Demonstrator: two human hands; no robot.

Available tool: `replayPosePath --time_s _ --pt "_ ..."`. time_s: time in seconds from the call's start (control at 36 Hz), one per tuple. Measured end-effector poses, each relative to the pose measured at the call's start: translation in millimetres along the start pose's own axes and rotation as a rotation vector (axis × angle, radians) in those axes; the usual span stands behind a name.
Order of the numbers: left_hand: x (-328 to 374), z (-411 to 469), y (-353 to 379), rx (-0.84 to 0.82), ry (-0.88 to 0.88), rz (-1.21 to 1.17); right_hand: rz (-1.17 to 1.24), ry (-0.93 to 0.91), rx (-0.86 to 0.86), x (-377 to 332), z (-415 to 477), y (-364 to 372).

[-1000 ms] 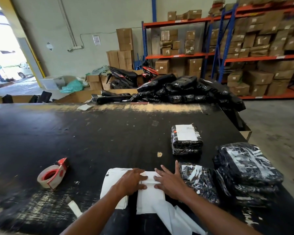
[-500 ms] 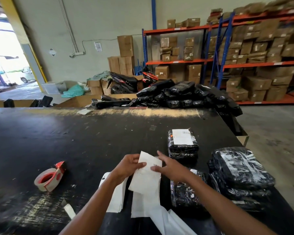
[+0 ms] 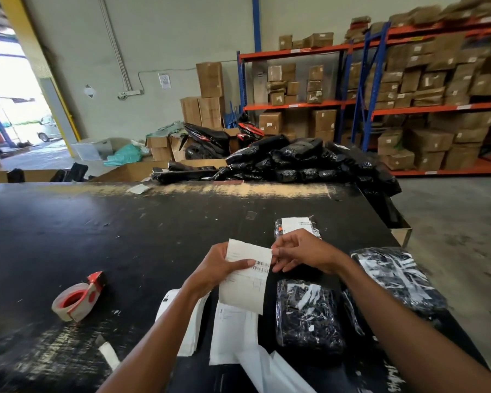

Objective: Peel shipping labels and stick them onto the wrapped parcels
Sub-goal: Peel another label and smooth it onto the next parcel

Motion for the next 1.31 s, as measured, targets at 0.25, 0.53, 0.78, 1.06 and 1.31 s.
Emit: replayPosePath --time_s 0.25,0.53,0.78,1.06,1.31 --pt "8 5 10 -0.014 -0.021 0.037 -0.002 0.011 0.005 -1 -11 -14" --pt "10 6 17 -0.033 -0.022 0.046 -0.016 0.02 -0.005 1 -13 -16" --pt "7 8 14 -0.016 -0.028 0.059 -0.011 0.016 0.005 0 -12 -17" --pt "8 10 12 -0.021 -0.03 0.045 0.019 0.011 -0.002 1 -9 -15" --pt "6 12 9 -0.027 -0.034 0.09 0.029 -0.017 -0.004 -3 -10 -13"
Point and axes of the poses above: each hand's wrist, its own z-axis towards the middle knuckle, its own y-axis out of the palm, x = y × z, the point moved 10 cm from there along z, towards the middle knuckle, and after that the axes turned 2 degrees about -x, right-handed, at the moved point
